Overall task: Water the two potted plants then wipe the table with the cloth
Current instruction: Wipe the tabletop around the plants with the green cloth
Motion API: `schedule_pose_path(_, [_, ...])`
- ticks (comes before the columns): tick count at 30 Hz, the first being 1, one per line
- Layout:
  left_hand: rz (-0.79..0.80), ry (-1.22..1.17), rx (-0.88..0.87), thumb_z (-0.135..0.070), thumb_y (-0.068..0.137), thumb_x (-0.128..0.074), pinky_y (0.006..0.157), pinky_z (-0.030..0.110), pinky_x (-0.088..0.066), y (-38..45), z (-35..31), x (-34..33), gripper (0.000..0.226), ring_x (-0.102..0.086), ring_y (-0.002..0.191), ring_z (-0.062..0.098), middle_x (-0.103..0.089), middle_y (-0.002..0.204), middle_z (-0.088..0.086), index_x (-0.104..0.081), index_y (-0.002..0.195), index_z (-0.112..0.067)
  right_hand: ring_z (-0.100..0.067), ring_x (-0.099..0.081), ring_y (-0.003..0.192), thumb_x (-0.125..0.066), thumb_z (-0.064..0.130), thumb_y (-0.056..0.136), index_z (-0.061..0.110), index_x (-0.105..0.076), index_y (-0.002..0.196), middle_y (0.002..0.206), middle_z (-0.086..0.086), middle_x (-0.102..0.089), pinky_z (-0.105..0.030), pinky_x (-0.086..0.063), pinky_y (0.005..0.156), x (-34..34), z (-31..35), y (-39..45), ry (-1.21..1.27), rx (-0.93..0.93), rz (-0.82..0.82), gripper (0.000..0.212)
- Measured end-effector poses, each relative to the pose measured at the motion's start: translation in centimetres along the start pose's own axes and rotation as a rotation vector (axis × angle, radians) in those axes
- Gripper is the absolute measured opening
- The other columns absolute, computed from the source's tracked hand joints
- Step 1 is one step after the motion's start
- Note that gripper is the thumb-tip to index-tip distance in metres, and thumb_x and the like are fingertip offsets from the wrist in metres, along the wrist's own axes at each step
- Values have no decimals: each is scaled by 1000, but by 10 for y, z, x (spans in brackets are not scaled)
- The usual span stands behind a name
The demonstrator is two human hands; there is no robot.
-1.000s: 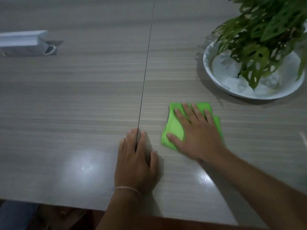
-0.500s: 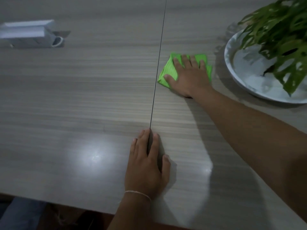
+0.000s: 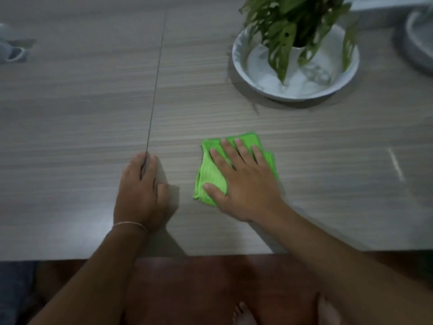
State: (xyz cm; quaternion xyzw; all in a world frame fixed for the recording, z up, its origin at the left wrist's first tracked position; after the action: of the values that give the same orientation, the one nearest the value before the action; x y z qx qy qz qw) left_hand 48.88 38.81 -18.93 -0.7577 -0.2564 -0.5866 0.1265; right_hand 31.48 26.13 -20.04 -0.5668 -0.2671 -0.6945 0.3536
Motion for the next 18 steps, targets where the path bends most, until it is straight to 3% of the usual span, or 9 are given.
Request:
schedule_pose_path(5, [78,58,78,-38,85,-27,115,58,-25,-4,-35,-20,75,-33,139,45,-33,152,30,-41,143,9,-26,-17,157,-32,77,90,33,-30,158,169,-1,-23,-52,-11,126,17,-85,-47,-28,-68,-7,81])
schedule_pose_path(13, [98,-111,-303,-37,97,-33,118,47,-30,17,-296,-85,61,-36,141,35,-41,150,21,-44,143,2,-26,-18,156,-28,78,89,33,-26,159,169,-1,-21,-52,-14,126,55,-270,-120,-81,-285,-36,83])
schedule_pose_path(18, [110,-82,-257,-41,98,-29,121,44,-24,39,-392,-117,65,-31,145,34,-37,154,19,-41,146,1,-31,-29,152,-30,74,90,25,-35,157,166,-7,-30,-54,-22,123,86,-396,-188,-106,-451,-55,83])
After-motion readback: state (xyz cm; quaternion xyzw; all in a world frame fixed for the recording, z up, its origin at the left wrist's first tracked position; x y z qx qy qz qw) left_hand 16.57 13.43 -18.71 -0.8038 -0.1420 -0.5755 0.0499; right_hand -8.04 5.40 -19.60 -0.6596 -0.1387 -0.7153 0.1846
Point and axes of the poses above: each hand's wrist, its own y-axis towards the middle knuckle, its own x-axis out of the back of the hand, z = x × y, the point moved 9 cm from there along y, towards the middle knuckle
